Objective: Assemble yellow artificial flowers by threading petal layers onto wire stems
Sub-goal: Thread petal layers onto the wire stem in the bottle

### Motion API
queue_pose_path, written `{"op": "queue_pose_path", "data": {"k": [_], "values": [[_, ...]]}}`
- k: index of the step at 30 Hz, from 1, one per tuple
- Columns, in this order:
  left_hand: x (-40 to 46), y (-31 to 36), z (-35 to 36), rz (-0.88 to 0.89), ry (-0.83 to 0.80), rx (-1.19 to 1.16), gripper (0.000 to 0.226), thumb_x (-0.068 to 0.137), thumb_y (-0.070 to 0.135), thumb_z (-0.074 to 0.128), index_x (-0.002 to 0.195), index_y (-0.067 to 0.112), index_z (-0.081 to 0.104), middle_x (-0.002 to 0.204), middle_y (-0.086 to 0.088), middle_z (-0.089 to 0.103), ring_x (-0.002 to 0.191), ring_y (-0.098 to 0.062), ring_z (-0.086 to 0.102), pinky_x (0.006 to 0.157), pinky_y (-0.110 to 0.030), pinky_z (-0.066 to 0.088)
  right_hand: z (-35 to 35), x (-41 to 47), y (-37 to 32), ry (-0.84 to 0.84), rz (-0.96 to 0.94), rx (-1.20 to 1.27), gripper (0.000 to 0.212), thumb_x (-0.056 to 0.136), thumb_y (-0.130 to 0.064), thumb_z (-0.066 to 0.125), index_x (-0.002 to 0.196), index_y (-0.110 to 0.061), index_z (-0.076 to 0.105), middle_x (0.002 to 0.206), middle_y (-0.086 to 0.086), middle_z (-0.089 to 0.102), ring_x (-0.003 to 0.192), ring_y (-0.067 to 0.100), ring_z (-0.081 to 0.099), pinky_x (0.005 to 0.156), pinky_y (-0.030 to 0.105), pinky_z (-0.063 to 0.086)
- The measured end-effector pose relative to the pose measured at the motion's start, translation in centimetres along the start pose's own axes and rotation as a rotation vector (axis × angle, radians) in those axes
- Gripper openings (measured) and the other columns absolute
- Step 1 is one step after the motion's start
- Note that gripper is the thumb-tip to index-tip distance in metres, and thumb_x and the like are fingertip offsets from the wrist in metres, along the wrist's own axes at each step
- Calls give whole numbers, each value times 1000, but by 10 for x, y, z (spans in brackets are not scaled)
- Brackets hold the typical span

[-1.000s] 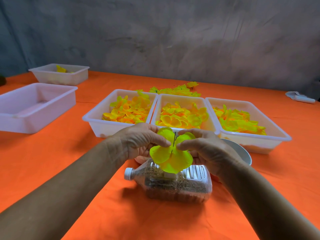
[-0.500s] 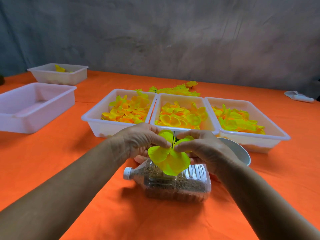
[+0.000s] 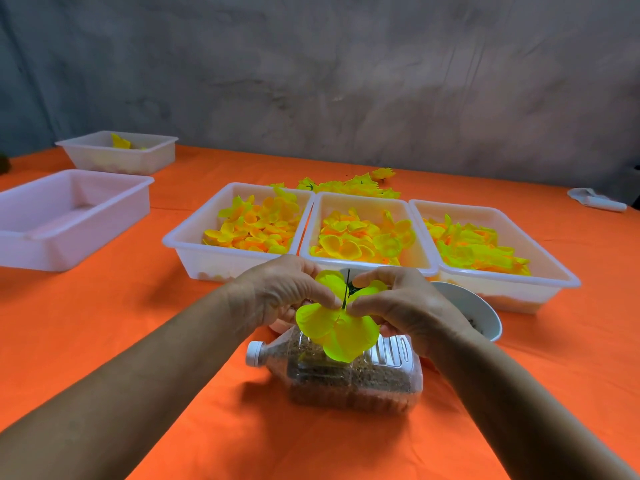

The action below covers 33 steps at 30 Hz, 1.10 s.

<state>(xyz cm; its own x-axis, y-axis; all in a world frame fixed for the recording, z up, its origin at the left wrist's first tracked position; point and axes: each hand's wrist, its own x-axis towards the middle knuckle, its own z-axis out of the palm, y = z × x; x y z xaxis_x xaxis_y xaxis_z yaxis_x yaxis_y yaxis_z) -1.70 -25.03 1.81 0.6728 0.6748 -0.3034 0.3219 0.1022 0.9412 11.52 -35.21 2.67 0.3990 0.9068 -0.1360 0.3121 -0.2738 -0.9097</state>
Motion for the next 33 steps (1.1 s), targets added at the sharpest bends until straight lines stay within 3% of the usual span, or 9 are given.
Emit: {"op": "queue_pose_path", "data": {"k": [2, 5, 8, 12, 20, 28, 33], "values": [[1, -1, 0, -4, 10, 17, 39, 74, -3, 72, 111, 2, 60, 83, -11, 64, 69, -21, 60, 59, -26, 47, 0, 1, 1, -1, -2, -1, 38, 70, -5, 77, 105, -16, 66, 57, -2, 47, 48, 7, 45, 40, 18, 38], [2, -2, -1, -17, -2, 2, 39, 74, -4, 72, 111, 1, 61, 73, -7, 67, 54, -14, 64, 47, -22, 51, 0, 3, 3, -2, -5, 21, 38, 70, -2, 77, 104, -14, 66, 55, -3, 45, 37, 3, 45, 38, 16, 37], [1, -2, -1, -22, -9, 0, 33, 74, -4, 72, 104, 5, 62, 72, -6, 67, 54, -14, 64, 50, -24, 53, 1, 4, 4, -17, 9, 31, 37, 69, -2, 78, 101, -16, 65, 62, 0, 48, 47, 7, 47, 43, 19, 40], [1, -2, -2, -26, -14, 0, 38, 74, -3, 72, 109, 4, 60, 75, -6, 67, 54, -14, 64, 52, -26, 54, -2, 6, 5, -44, 79, 103, 33, 69, -1, 77, 95, -18, 65, 68, 9, 56, 48, 12, 46, 45, 19, 41], [3, -6, -4, -53, -70, -49, 19, 77, -5, 69, 87, 9, 61, 60, -1, 68, 46, -12, 63, 40, -19, 47, -2, 6, 10, -49, 96, 112, 37, 70, -4, 78, 103, -15, 65, 65, 5, 60, 37, 4, 50, 40, 15, 41], [5, -10, -4, -75, -76, -48, 20, 75, -1, 71, 87, 11, 62, 68, -3, 71, 58, -16, 67, 57, -29, 56, -2, 5, 14, -45, 113, 120, 38, 71, -8, 79, 105, -16, 64, 60, 1, 61, 36, 3, 51, 40, 15, 40], [5, -9, -4, -71, -61, -41, 24, 74, -1, 73, 92, 10, 62, 73, -5, 70, 60, -17, 67, 58, -30, 56, -2, 0, 17, -16, 89, 166, 47, 70, -14, 80, 114, -14, 61, 83, 10, 64, 41, 7, 50, 43, 18, 43]]}}
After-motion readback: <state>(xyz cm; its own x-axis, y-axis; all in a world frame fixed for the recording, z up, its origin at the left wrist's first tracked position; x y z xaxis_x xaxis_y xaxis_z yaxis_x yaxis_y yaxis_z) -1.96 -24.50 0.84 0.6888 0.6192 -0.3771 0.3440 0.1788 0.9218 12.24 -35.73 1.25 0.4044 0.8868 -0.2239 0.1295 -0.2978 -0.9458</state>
